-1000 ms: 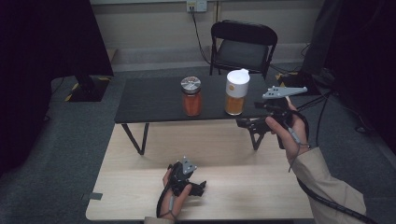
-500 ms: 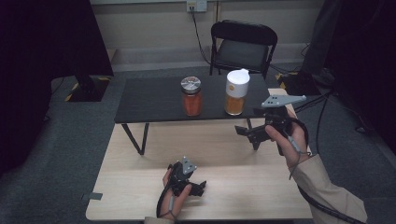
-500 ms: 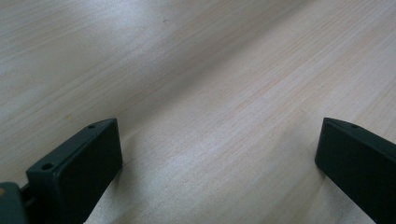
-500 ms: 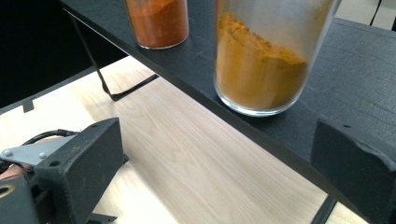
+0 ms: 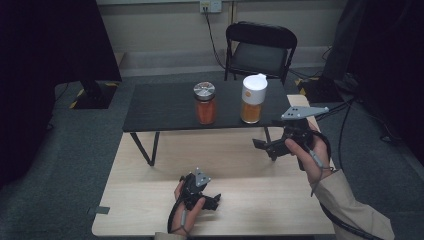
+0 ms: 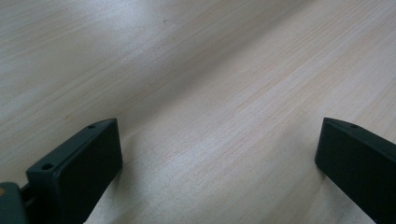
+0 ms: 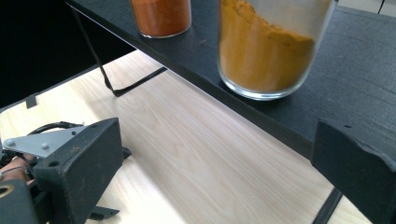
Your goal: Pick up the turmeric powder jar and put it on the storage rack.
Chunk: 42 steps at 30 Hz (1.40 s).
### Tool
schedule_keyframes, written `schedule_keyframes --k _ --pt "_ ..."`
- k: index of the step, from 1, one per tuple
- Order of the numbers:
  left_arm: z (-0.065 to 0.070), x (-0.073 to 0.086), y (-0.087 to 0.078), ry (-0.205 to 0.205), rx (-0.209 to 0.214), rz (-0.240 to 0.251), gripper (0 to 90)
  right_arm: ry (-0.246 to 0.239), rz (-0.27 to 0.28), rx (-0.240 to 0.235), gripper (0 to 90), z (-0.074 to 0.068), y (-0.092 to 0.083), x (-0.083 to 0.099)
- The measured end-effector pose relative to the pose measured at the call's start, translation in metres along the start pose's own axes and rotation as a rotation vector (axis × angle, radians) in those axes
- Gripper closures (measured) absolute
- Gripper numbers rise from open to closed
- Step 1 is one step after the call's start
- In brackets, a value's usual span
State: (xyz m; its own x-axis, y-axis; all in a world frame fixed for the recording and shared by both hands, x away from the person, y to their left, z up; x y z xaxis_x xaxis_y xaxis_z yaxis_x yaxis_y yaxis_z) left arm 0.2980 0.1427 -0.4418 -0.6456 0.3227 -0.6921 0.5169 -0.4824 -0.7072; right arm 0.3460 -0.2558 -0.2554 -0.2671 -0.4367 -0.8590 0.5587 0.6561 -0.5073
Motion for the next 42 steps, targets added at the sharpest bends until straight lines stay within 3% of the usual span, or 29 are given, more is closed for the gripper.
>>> schedule_keyframes --k 25,42 --pt "0.000 0.000 0.000 0.002 0.000 -0.003 0.1 0.016 -0.003 -0.010 1.4 -0.001 -0.001 0.024" --pt "0.000 0.000 0.000 0.004 -0.001 -0.003 0.1 0.031 -0.013 -0.035 1.4 -0.005 0.007 0.048"
Point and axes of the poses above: each handheld gripper's, and its own axes: y roughly forward along the jaws, x roughly out of its underside, z roughly to its right, the point moved 5 cm from there along y, roughly forward along the jaws, and after that the axes turned 9 degrees about -y, right-handed, at the moved point
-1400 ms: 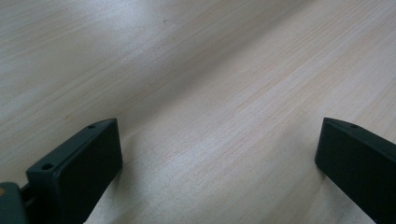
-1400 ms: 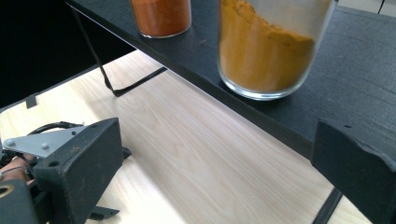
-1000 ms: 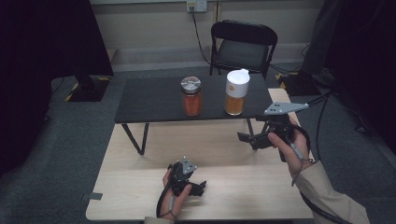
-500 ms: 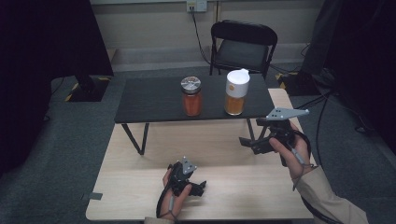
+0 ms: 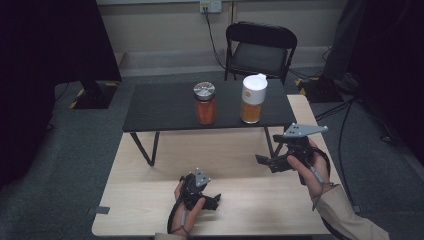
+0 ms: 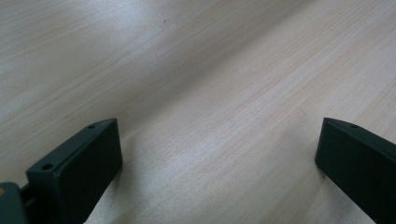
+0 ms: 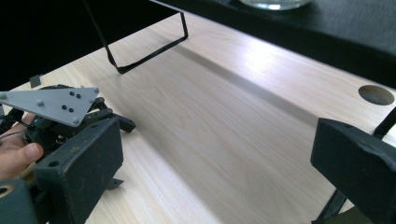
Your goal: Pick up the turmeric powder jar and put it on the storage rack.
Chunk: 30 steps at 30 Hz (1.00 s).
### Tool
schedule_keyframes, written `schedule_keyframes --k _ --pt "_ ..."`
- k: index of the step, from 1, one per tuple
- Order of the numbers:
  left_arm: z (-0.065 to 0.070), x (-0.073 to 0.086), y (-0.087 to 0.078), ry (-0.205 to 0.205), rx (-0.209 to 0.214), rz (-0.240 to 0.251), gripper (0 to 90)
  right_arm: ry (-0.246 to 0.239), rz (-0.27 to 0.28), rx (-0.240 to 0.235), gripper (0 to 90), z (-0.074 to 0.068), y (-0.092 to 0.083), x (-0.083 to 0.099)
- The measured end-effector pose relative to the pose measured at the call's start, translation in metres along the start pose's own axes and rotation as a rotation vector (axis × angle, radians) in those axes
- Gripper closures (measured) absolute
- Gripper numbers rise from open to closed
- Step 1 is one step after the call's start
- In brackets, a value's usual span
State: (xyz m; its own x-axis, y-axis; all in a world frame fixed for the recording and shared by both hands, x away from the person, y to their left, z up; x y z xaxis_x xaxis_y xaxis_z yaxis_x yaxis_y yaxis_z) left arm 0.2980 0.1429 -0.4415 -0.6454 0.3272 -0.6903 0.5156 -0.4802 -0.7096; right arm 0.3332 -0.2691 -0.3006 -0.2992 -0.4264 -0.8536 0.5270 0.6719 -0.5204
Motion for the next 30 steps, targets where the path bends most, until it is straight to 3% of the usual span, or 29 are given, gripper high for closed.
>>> schedule_keyframes --k 30 --pt "0.000 0.000 0.000 -0.001 0.000 0.001 0.1 0.026 -0.004 -0.004 1.4 0.003 0.002 0.027"
Point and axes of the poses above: each handheld gripper's, and its own axes: y roughly forward along the jaws, x roughly out of its underside, z roughly to its right, the point moved 5 cm from there along y, roughly forward along the jaws, and after that the axes turned 9 degrees about -y, right-handed, at the moved point
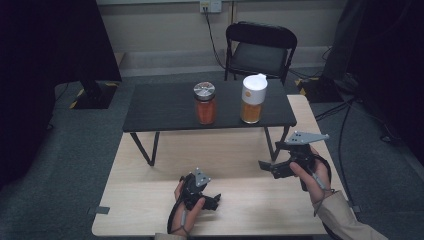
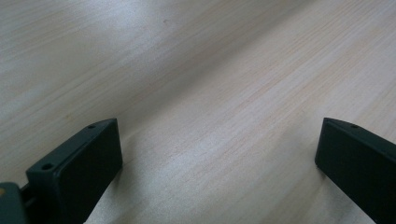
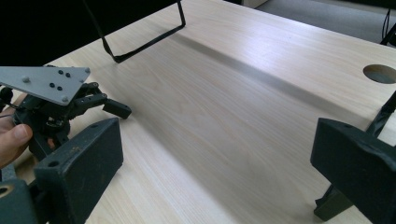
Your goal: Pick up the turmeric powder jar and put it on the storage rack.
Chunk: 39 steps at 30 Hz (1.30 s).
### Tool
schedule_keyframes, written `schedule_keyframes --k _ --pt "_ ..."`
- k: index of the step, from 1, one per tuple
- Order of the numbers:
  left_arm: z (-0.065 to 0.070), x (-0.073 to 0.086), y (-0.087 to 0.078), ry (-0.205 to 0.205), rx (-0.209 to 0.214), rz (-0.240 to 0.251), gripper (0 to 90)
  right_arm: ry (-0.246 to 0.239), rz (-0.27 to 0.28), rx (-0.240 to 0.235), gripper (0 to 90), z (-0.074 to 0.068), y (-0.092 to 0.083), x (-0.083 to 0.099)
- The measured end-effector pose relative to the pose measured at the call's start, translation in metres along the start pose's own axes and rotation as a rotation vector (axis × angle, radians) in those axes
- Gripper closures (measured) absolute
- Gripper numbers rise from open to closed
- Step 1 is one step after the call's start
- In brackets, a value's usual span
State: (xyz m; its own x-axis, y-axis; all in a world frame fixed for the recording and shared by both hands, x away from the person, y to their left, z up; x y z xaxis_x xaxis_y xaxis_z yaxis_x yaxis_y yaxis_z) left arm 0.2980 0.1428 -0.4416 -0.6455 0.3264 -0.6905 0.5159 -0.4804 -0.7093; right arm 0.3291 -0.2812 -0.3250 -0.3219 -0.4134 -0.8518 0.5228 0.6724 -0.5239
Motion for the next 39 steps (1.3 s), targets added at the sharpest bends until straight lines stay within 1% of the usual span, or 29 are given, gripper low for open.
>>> schedule_keyframes --k 13,30,39 --pt "0.000 0.000 0.000 0.000 0.000 0.000 0.1 0.017 -0.001 -0.003 1.4 0.004 0.001 0.014" --pt "0.000 0.000 0.000 -0.001 -0.001 -0.001 0.1 0.027 -0.032 0.001 1.5 0.008 0.002 0.032" --pt "0.000 0.000 0.000 -0.001 -0.001 -0.001 0.1 0.040 -0.041 0.004 1.5 0.010 0.001 0.043"
Point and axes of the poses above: each handheld gripper's, and its own axes: y roughly forward along the jaws, x roughly out of its underside, z roughly to its right, the point moved 5 cm from there along y, roughly forward along the jaws, and after that the axes turned 9 degrees about -y, right-handed, at the moved point
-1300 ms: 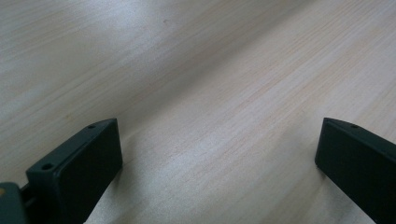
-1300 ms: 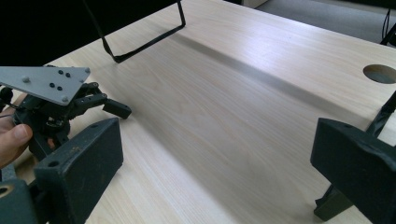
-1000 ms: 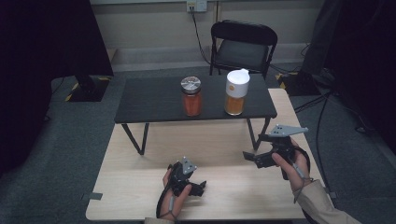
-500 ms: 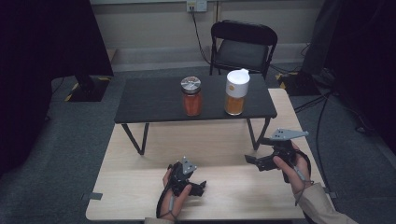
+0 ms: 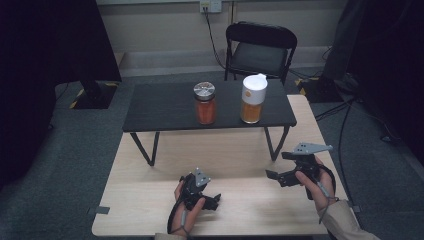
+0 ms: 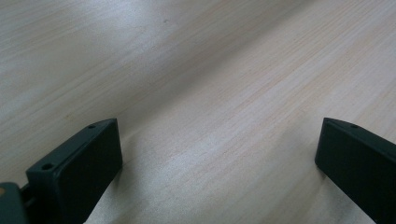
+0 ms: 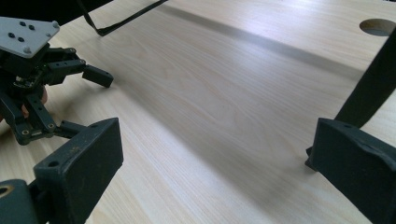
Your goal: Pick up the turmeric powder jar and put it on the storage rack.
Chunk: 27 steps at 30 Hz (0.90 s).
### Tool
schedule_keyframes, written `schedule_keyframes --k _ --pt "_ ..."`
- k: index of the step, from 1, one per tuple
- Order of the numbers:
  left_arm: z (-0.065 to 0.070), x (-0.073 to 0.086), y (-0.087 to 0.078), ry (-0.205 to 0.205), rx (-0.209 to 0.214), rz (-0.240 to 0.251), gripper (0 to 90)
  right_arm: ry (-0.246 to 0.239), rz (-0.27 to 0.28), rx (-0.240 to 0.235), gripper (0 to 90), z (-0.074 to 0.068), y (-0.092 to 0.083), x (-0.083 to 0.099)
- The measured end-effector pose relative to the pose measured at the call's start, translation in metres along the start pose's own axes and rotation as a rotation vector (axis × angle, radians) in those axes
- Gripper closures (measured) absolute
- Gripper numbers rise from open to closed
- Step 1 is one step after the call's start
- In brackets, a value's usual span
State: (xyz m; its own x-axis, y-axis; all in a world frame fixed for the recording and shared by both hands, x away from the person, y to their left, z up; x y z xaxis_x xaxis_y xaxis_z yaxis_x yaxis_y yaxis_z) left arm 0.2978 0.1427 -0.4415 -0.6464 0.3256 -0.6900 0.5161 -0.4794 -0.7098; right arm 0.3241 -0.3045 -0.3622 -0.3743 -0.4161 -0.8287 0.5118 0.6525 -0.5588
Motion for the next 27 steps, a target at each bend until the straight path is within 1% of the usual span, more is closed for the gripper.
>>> schedule_keyframes --k 5,27 --pt "0.000 0.000 0.000 0.000 0.000 0.000 0.1 0.002 -0.003 0.002 1.5 0.001 0.000 0.004" --pt "0.000 0.000 0.000 -0.003 -0.002 0.000 0.1 0.018 -0.063 0.004 1.6 0.003 0.008 0.032"
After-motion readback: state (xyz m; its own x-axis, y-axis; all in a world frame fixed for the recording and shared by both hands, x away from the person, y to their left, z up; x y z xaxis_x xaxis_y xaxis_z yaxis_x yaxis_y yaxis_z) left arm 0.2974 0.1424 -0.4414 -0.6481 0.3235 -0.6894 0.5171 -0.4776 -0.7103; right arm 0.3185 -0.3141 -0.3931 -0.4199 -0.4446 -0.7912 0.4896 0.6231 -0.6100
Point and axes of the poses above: each handheld gripper's, and its own axes: y roughly forward along the jaws, x roughly out of its underside, z roughly to its right, the point moved 5 cm from there along y, roughly forward along the jaws, and after that the axes turned 9 degrees about -y, right-handed, at the moved point
